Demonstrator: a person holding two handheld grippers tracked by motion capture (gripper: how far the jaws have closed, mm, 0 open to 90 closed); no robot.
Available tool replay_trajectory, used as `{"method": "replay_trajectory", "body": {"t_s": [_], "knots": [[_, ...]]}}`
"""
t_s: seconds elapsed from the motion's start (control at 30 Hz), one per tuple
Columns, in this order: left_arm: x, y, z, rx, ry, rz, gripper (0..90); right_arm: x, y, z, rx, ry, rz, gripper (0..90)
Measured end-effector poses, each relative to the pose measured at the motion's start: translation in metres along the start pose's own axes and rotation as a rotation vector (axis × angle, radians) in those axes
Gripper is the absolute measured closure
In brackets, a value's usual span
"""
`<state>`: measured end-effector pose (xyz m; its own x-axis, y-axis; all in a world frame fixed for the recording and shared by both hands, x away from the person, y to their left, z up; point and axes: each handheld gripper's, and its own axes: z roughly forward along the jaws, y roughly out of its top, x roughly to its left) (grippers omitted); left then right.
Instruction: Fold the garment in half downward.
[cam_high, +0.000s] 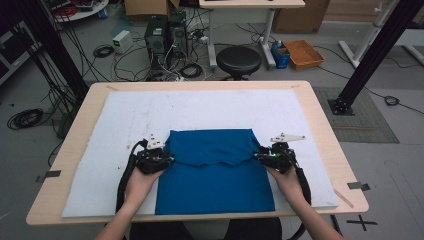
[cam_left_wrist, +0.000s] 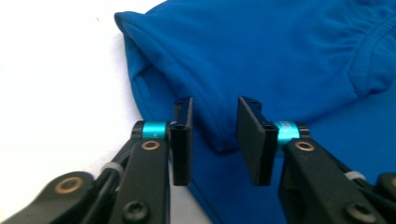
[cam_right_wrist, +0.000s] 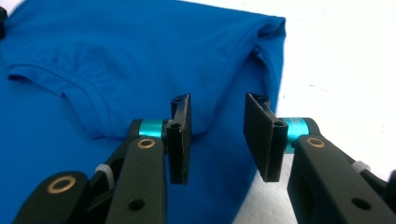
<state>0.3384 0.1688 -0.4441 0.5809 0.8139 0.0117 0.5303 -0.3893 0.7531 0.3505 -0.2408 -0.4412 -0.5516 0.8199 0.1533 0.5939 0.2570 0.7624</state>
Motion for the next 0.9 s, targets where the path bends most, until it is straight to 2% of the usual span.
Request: {"method": "replay_trajectory", "body": {"t_s": [0.1,0.2,0.3,0.43,0.67,0.8,0.9], "knots": [[-0.002,0.0,0.001,-0.001,0.0,0.015,72.5,0.003,0.002,0.006,0.018,0.002,-0.011,65.1],[-0.002,0.0,0.001,-0.001,-0.006,0.016,75.5,0.005,0.003,0.01,0.032,0.039,-0.029,81.6],[-0.002,0.001,0.001,0.001,-0.005,0.019,81.6,0.009,0.003,0.011,0.036,0.043,-0.054,88.4],[-0.001,0.001,0.0,-0.004,-0.009,0.013,85.5,0.01,0.003,0.009,0.025,0.047,-0.068,88.7],[0.001,0.003,-0.008,-0.024,-0.04,-0.002,86.0,0.006,0.003,0.0,0.007,0.059,-0.046,89.0],[-0.003,0.007,-0.018,-0.041,-0.052,0.009,86.0,0.005,0.003,-0.01,-0.013,0.074,-0.044,90.0],[-0.005,0.009,-0.02,-0.042,-0.056,0.016,85.9,0.004,0.001,-0.014,-0.007,0.06,-0.056,90.0]]}}
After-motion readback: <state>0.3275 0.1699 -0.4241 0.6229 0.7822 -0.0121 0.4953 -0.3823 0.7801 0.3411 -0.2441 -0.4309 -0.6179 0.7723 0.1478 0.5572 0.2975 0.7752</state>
